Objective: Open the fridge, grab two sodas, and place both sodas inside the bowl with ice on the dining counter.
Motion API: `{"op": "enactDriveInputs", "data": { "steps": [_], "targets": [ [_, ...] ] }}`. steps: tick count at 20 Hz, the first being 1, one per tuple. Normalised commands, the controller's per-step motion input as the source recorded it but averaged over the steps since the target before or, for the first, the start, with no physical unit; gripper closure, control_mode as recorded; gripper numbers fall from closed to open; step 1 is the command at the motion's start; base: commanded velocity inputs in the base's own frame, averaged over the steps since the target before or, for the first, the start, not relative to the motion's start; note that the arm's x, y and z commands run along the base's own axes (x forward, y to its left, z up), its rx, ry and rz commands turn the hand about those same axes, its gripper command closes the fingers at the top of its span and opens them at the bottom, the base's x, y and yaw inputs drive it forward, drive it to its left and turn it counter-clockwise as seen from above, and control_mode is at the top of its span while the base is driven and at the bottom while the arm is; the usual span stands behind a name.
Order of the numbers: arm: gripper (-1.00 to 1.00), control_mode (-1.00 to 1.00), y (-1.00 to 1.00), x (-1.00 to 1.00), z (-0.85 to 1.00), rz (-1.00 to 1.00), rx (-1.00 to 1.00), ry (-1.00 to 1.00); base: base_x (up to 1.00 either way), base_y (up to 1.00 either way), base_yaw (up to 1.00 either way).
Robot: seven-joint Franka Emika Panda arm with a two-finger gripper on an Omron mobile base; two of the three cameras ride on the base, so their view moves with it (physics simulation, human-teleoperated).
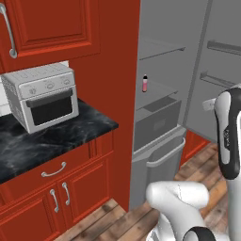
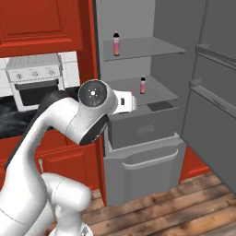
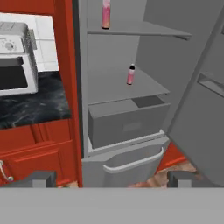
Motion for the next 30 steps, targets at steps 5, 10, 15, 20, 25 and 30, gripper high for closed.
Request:
{"op": "enactDriveInputs", "data": {
  "steps": [5, 10, 15, 20, 25, 30],
  "targets": [
    [-1.00, -1.00, 0.29, -0.25, -0.37, -0.05, -0.09, 0.00, 0.00, 0.00, 0.00],
    [-1.00, -1.00, 0.05, -0.16, -0.27, -0.01, -0.02, 0.01, 0.00, 0.00, 0.00],
    [-1.00, -1.00, 0.01, -0.01, -0.13, 0.00, -0.05, 0.00, 0.00, 0.00, 0.00],
    [-1.00, 1.00, -0.04, 0.00, -0.07, -0.01, -0.12, 0.04, 0.00, -0.06, 0.00],
    [-1.00, 1.00, 0.00, 0.00, 0.00, 0.00, 0.00, 0.00, 0.15, -0.34, -0.02],
    [-1.00, 1.00, 0.00, 0.00, 0.00, 0.00, 0.00, 0.00, 0.46, -0.29, 0.01]
  ]
}}
